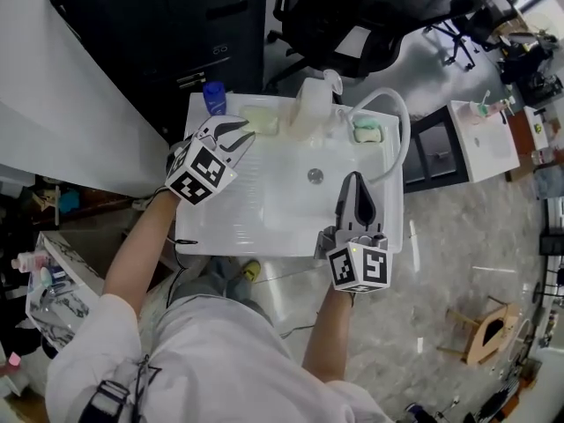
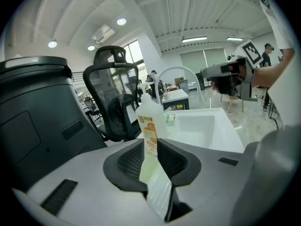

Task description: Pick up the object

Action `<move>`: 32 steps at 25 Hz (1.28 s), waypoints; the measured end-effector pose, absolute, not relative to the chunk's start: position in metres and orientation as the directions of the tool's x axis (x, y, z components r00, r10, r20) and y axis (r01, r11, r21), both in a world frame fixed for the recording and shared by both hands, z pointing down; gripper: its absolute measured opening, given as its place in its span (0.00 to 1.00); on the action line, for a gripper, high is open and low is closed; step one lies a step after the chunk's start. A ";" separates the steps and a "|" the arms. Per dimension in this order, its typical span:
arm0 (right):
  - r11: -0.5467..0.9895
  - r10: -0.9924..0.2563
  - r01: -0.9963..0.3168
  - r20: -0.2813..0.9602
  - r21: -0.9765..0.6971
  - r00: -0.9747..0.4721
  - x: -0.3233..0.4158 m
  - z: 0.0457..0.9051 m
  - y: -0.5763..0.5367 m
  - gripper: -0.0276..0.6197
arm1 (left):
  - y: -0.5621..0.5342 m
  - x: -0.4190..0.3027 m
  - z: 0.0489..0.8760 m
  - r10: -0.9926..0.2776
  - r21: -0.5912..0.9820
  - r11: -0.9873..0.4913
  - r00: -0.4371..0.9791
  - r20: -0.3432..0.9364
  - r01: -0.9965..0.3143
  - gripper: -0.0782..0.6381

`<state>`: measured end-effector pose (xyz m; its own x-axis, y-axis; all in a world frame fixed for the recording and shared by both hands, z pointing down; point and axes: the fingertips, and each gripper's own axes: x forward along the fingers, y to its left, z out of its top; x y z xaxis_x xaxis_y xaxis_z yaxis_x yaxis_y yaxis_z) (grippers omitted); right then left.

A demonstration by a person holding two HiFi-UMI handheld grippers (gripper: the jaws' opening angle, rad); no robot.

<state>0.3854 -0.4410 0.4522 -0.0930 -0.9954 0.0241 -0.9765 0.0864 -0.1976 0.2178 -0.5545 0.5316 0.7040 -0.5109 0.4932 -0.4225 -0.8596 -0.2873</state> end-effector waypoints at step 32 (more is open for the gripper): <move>0.045 -0.984 -0.971 0.160 -0.233 -0.084 0.389 0.535 -0.464 0.05 | -0.624 0.259 0.742 -0.388 -0.414 -0.910 0.414 0.823 -0.030 0.24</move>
